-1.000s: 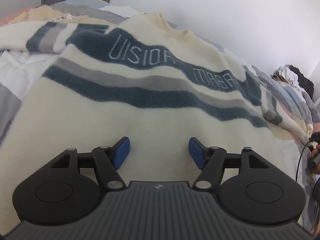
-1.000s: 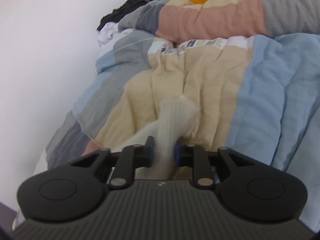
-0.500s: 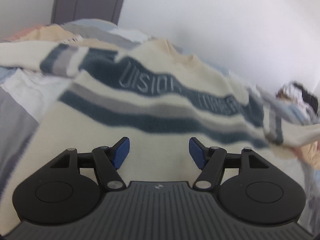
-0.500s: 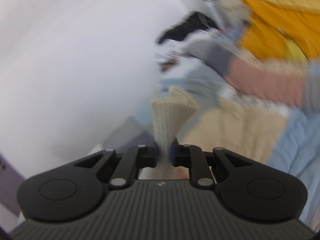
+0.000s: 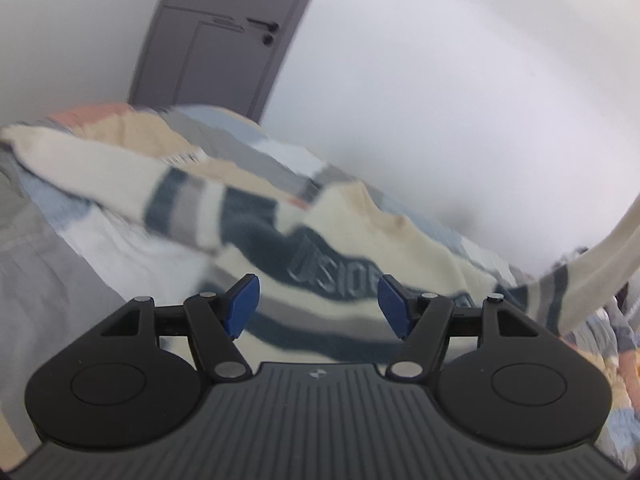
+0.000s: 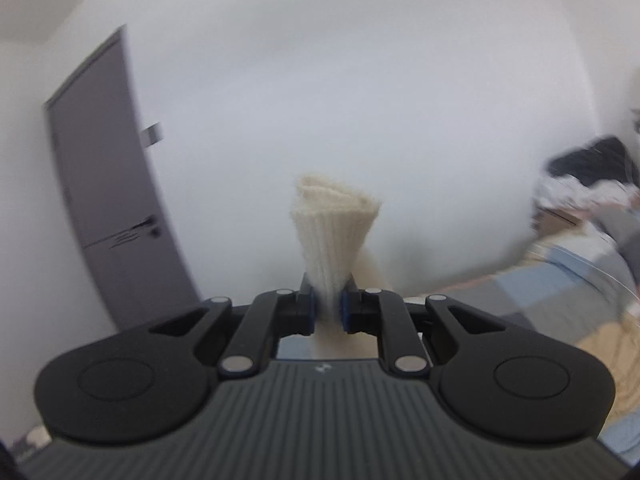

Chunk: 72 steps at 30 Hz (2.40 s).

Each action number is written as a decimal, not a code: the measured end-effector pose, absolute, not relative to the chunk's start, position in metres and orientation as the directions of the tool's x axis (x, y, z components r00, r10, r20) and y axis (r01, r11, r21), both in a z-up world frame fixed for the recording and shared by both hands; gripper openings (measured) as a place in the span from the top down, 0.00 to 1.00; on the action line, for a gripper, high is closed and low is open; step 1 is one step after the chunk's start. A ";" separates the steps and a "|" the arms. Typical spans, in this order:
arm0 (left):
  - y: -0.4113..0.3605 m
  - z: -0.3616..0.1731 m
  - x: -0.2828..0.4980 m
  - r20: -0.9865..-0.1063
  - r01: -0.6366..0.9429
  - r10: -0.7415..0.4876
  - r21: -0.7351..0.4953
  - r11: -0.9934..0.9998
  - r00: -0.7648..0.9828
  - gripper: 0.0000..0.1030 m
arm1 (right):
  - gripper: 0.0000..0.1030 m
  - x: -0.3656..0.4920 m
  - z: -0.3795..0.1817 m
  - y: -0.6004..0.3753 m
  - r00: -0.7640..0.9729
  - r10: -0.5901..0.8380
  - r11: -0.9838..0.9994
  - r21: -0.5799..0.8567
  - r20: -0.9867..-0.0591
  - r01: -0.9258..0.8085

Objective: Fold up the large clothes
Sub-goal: 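Carry the sleeve across the sweater front and open the right gripper, then move the left gripper to the sweater side edge and grasp it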

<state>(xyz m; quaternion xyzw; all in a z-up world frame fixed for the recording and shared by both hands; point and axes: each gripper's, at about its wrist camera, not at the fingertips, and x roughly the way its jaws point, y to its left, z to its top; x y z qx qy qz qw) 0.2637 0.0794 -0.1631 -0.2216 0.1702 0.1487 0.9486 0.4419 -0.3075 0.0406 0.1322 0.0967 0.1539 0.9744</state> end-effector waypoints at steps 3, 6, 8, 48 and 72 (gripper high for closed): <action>0.103 -0.157 0.253 -0.380 -0.387 0.234 -0.403 0.829 0.895 0.31 | 0.86 0.416 0.046 -0.256 0.899 0.411 0.901 0.217 -0.148 -0.376; 0.128 -0.151 0.242 -0.385 -0.397 0.227 -0.453 0.798 0.895 0.31 | 0.86 0.394 0.031 -0.206 0.854 0.482 0.875 0.154 -0.195 -0.458; 0.142 -0.149 0.232 -0.384 -0.402 0.222 -0.491 0.773 0.896 0.31 | 0.86 0.379 0.012 -0.174 0.820 0.525 0.851 0.125 -0.227 -0.510; 0.097 -0.154 0.242 -0.481 -0.198 0.008 -0.345 0.918 0.877 0.32 | 0.26 0.309 -0.147 -0.101 0.787 0.340 0.918 0.001 -0.514 -0.396; 0.077 -0.223 0.292 -0.725 -0.260 -0.052 -0.312 0.914 0.687 0.31 | 0.26 0.369 -0.203 -0.121 0.675 0.461 0.886 0.257 -0.576 -0.386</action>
